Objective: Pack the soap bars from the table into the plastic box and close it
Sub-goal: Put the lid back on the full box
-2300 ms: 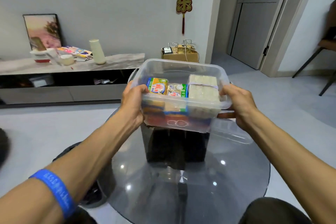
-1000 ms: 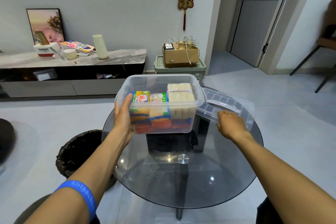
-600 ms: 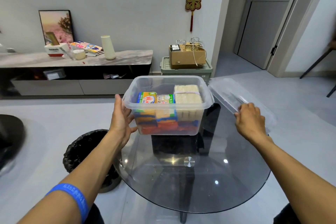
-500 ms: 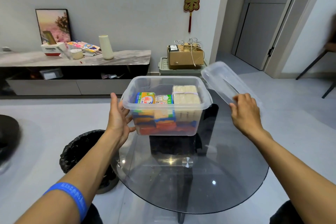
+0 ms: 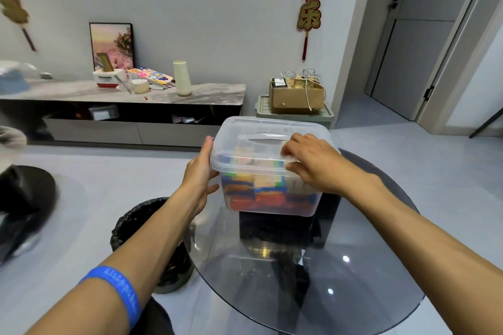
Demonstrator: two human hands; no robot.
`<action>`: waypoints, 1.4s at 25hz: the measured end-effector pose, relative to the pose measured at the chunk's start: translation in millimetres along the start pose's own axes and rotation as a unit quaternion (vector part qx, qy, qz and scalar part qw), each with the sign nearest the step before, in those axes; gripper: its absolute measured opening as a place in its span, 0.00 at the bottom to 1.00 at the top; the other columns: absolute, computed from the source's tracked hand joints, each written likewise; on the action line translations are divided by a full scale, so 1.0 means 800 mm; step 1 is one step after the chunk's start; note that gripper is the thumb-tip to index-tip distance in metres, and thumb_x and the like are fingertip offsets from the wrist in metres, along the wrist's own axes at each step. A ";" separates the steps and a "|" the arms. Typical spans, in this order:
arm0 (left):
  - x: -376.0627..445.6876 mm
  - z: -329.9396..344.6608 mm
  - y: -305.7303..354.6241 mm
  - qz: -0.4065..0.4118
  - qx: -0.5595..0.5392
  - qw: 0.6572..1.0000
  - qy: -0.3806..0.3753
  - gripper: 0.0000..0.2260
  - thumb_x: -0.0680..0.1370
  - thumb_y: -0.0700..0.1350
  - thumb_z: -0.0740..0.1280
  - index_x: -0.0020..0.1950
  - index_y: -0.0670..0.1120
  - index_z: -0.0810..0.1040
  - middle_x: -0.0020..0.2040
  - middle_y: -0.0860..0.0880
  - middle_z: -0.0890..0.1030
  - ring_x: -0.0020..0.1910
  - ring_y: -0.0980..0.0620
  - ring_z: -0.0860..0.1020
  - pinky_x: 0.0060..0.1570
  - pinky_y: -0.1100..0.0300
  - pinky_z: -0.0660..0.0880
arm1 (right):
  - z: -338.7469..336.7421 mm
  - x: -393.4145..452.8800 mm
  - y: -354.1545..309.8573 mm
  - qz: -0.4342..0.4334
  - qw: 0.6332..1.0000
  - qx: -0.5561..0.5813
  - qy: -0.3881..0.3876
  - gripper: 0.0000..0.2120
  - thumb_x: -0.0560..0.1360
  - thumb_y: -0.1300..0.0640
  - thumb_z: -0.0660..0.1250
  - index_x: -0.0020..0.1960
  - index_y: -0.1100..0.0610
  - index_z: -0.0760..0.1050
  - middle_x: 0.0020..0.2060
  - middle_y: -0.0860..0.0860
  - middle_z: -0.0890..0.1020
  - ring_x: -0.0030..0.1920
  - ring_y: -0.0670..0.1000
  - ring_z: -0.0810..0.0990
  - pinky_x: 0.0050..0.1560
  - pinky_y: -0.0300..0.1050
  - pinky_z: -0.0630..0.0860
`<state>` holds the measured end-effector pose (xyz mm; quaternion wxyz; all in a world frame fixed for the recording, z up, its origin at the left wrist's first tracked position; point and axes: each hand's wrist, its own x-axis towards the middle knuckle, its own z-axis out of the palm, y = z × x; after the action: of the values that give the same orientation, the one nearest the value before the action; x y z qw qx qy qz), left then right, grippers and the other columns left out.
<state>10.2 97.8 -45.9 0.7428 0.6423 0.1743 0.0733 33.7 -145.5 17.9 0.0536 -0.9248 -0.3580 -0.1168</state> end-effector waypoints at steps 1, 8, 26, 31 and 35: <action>0.000 0.001 -0.001 0.009 0.014 1.000 0.007 0.23 0.75 0.66 0.59 0.63 0.55 0.76 0.56 0.54 0.82 0.53 0.51 0.78 0.55 0.45 0.71 | -0.001 0.000 -0.003 -0.003 1.000 0.002 -0.007 0.13 0.79 0.53 0.62 0.62 0.56 0.71 0.59 0.53 0.74 0.57 0.55 0.71 0.58 0.54 0.69; 0.005 0.002 0.010 0.016 0.007 1.000 0.023 0.17 0.75 0.52 0.67 0.64 0.56 0.75 0.49 0.53 0.83 0.46 0.50 0.82 0.39 0.54 0.78 | 0.015 -0.010 0.020 0.045 0.983 0.176 0.022 0.11 0.80 0.52 0.62 0.57 0.54 0.79 0.55 0.50 0.79 0.56 0.53 0.74 0.58 0.55 0.71; 0.016 0.090 -0.015 0.092 -0.080 0.992 0.045 0.24 0.74 0.40 0.69 0.70 0.47 0.70 0.44 0.58 0.82 0.45 0.54 0.83 0.50 0.51 0.79 | 0.066 -0.047 0.136 0.467 0.666 0.506 0.285 0.22 0.61 0.52 0.72 0.43 0.70 0.77 0.34 0.56 0.77 0.35 0.54 0.75 0.39 0.51 0.74; 0.023 0.094 -0.019 0.104 -0.064 0.992 0.044 0.16 0.76 0.39 0.67 0.60 0.53 0.76 0.36 0.63 0.83 0.41 0.61 0.83 0.44 0.59 0.79 | 0.072 -0.044 0.130 0.453 0.698 0.459 0.311 0.20 0.62 0.51 0.70 0.44 0.68 0.77 0.33 0.55 0.76 0.34 0.52 0.71 0.36 0.48 0.68; 0.024 0.095 -0.017 0.116 -0.034 0.993 0.010 0.21 0.77 0.39 0.64 0.32 0.62 0.81 0.32 0.68 0.81 0.34 0.66 0.81 0.30 0.69 0.77 | 0.070 -0.044 0.125 0.448 0.714 0.423 0.332 0.15 0.64 0.53 0.67 0.41 0.66 0.78 0.30 0.52 0.73 0.32 0.51 0.68 0.33 0.45 0.65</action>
<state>53.3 31.2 -53.4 0.7490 0.6317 0.1029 0.1714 86.3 -232.0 -46.6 0.6009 -0.7593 0.1272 -0.2149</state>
